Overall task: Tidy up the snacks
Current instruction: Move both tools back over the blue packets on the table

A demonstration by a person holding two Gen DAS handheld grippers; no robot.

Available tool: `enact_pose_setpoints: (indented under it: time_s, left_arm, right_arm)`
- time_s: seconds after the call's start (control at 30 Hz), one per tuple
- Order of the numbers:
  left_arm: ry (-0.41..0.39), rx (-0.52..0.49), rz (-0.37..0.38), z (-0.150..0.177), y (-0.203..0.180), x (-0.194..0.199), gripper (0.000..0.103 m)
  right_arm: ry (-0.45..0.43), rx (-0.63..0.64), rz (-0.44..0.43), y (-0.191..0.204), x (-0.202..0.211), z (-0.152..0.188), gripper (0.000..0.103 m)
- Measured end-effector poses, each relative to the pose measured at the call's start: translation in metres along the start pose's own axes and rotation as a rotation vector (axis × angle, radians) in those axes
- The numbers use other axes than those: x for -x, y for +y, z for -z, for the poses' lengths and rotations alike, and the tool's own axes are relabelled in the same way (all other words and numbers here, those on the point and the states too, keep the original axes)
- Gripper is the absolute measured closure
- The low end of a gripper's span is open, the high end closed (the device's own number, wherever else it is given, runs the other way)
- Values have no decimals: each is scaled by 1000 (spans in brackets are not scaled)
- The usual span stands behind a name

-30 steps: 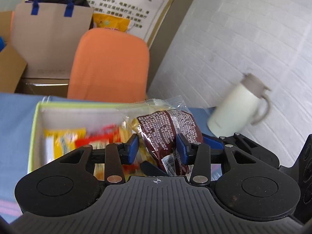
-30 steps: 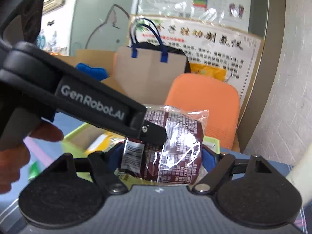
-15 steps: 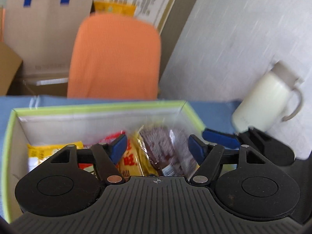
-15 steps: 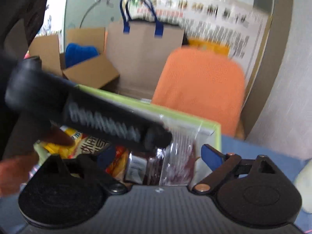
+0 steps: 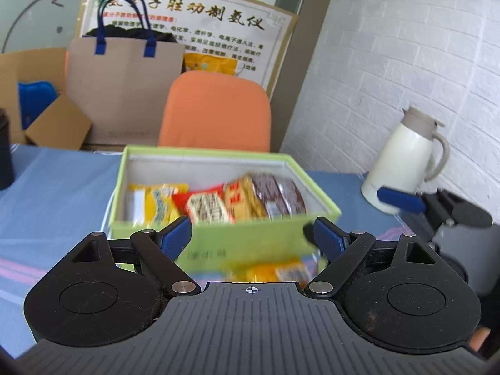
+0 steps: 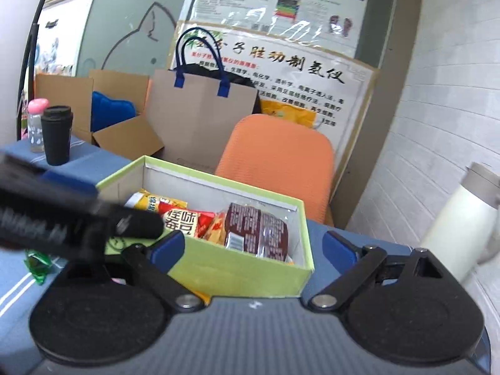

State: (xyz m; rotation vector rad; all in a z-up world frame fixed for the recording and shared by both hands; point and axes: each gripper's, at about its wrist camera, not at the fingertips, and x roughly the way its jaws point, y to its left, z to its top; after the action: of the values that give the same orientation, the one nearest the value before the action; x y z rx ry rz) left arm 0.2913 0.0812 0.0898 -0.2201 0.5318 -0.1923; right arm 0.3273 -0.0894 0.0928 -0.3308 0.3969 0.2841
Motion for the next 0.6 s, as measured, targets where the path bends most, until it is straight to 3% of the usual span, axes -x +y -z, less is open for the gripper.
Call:
enact_pose_setpoints:
  time_s: [0.13,0.6]
  left_arm:
    - [-17,14,-29,21,-3,34,26]
    - [-68,50,-65,64,-6,104,24]
  right_arm:
    - [-16,2,94,14,27,12,4]
    - [-1,-87,166,28,76,41,4]
